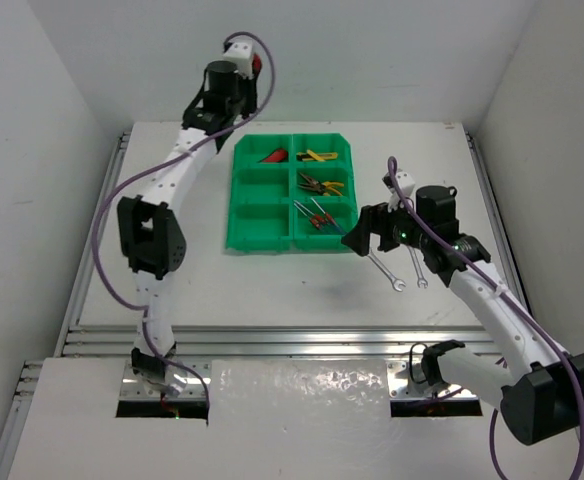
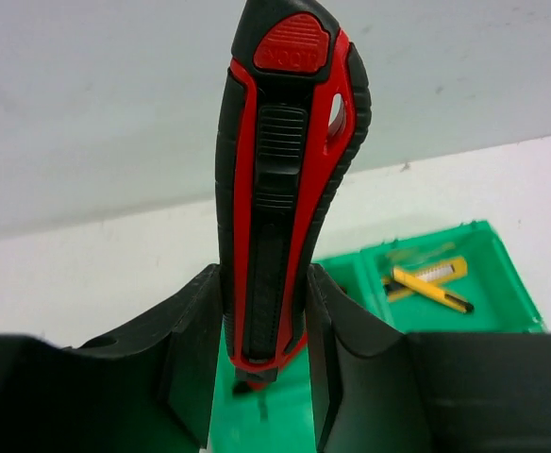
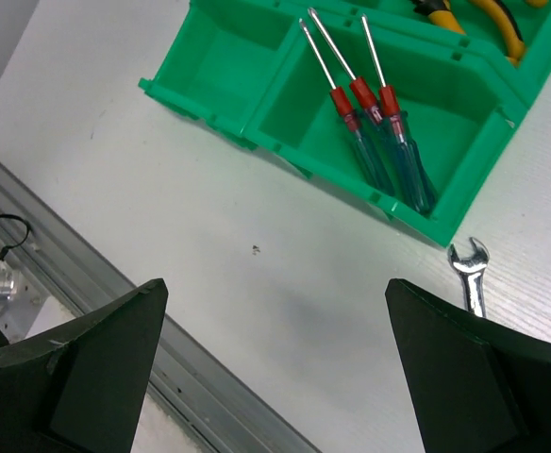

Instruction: Sort the tools into containers

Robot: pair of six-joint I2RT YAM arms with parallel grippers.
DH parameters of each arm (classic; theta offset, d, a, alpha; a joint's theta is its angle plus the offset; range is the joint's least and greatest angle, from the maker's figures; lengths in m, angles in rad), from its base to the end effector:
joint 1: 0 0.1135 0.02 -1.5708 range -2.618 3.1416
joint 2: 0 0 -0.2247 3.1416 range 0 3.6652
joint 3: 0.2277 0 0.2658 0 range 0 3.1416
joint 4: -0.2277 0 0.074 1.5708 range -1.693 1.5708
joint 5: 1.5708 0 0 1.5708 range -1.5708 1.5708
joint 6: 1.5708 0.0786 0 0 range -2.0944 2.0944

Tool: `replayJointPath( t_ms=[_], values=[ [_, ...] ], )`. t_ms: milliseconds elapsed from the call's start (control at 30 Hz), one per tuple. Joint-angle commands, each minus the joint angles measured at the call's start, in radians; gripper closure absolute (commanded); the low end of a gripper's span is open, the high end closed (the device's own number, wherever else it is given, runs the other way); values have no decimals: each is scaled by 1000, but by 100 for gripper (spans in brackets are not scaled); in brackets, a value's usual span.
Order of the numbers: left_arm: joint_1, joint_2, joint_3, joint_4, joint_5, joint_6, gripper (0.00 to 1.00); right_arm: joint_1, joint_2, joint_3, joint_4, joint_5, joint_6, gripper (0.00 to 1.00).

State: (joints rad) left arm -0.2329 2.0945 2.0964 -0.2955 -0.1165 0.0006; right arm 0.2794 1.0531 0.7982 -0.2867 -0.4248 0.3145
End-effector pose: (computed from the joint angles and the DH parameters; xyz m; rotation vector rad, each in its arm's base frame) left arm 0.5244 -0.1150 0.3246 0.1368 1.8576 -0.0523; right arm 0.2787 0.1137 0.2265 -0.2240 2.1505 0.7977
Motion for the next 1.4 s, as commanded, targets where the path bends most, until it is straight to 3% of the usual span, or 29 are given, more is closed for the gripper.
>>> replayJointPath(
  t_ms=[0,167,333,567,700,733,767,833,867,900,967,1067,1200,1333,1367],
  values=[
    [20,157,140,137,-8,229,100,9,-39,1,-12,49,-14,1],
    [10,222,90,359,6,286,100,7,-67,12,-98,202,-46,1],
    [-9,289,61,348,110,380,100,9,-116,36,-173,257,-48,1],
    [-34,254,-78,346,133,444,98,9,-107,27,-255,360,-69,1],
    [-36,239,-101,300,169,455,77,9,5,21,-296,488,-84,1],
    [-37,233,-104,297,187,450,57,9,31,27,-307,469,-83,1],
    [-37,226,-105,297,192,447,45,9,65,30,-299,453,-84,1],
    [-43,200,-105,297,190,424,24,9,84,16,-244,429,-97,1],
    [-45,188,-102,264,190,415,21,9,112,13,-233,429,-109,2],
    [-48,156,-102,265,175,388,9,9,136,25,-223,429,-132,3],
    [-51,115,-95,271,149,349,4,10,233,47,-227,448,-162,13],
    [-65,44,-8,216,3,242,0,9,339,93,-239,450,-216,24],
    [-66,-55,128,-12,-193,22,0,9,491,116,-189,452,-250,31],
    [-65,-253,-7,-102,-216,-183,0,7,616,182,-201,483,-290,40],
    [-63,-296,-104,-106,-218,-220,0,3,639,205,-203,486,-295,40]
  ],
)
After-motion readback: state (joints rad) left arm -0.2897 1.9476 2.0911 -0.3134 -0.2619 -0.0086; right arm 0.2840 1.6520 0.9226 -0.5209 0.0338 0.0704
